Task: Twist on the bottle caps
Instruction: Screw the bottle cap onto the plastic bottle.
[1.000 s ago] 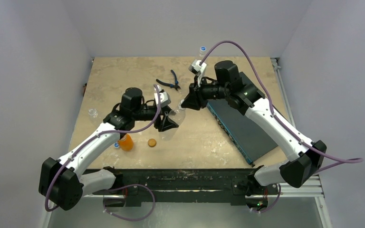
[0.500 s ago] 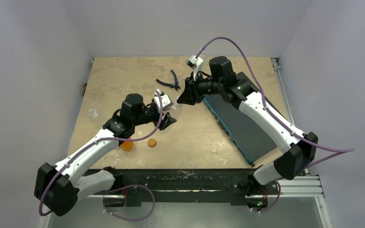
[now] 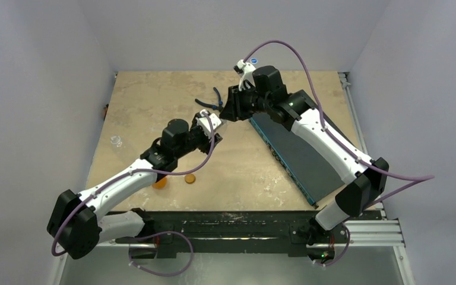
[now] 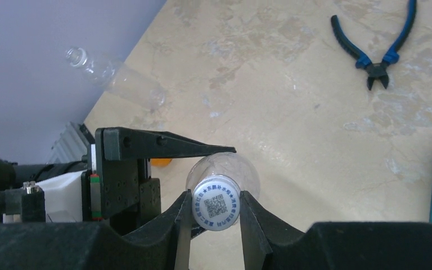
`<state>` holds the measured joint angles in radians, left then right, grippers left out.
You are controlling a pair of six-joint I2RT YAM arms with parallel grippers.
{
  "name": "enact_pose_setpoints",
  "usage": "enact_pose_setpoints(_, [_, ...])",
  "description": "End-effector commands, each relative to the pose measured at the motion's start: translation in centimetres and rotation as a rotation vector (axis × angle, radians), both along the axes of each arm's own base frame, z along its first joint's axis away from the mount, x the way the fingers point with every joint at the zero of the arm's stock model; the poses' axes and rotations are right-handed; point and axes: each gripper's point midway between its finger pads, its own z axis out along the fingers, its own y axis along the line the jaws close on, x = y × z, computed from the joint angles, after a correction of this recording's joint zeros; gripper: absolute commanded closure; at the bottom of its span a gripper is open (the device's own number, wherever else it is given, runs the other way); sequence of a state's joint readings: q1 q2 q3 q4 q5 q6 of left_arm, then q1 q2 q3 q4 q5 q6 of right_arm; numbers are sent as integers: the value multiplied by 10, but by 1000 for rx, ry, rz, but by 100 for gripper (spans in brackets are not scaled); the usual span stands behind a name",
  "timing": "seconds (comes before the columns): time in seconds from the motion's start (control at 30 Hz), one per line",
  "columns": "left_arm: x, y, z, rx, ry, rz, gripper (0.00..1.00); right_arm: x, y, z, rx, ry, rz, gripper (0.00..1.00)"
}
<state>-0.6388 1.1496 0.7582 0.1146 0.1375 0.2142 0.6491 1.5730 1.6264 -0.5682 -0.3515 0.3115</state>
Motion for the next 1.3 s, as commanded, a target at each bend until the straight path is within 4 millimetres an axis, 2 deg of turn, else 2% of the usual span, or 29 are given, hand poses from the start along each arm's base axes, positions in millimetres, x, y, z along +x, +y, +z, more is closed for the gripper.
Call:
enact_pose_setpoints(0.0, [26,-15,96,-233,-237,62,100,-11,4,-27,-80,114,-99,84])
enact_pose_setpoints(0.17, [26,-22,93,-252,-240,46,100,-9,12,-32,-117,103,-119,83])
enact_pose_setpoints(0.3, [26,-21,89,-261,-240,52,100,-4,8,-33,-137,89,-161,79])
enact_pose_setpoints(0.5, [22,-24,75,-273,-194,39,100,2,1,-18,-121,56,-223,69])
enact_pose_setpoints(0.7, [20,-23,60,-255,-158,39,100,3,2,-1,-84,35,-231,54])
enact_pose_setpoints(0.93, [19,-24,48,-246,-123,37,100,6,1,22,-44,-9,-243,47])
enact_pose_setpoints(1.27, [15,-27,43,-247,-98,18,100,2,-9,36,-22,-76,-244,9])
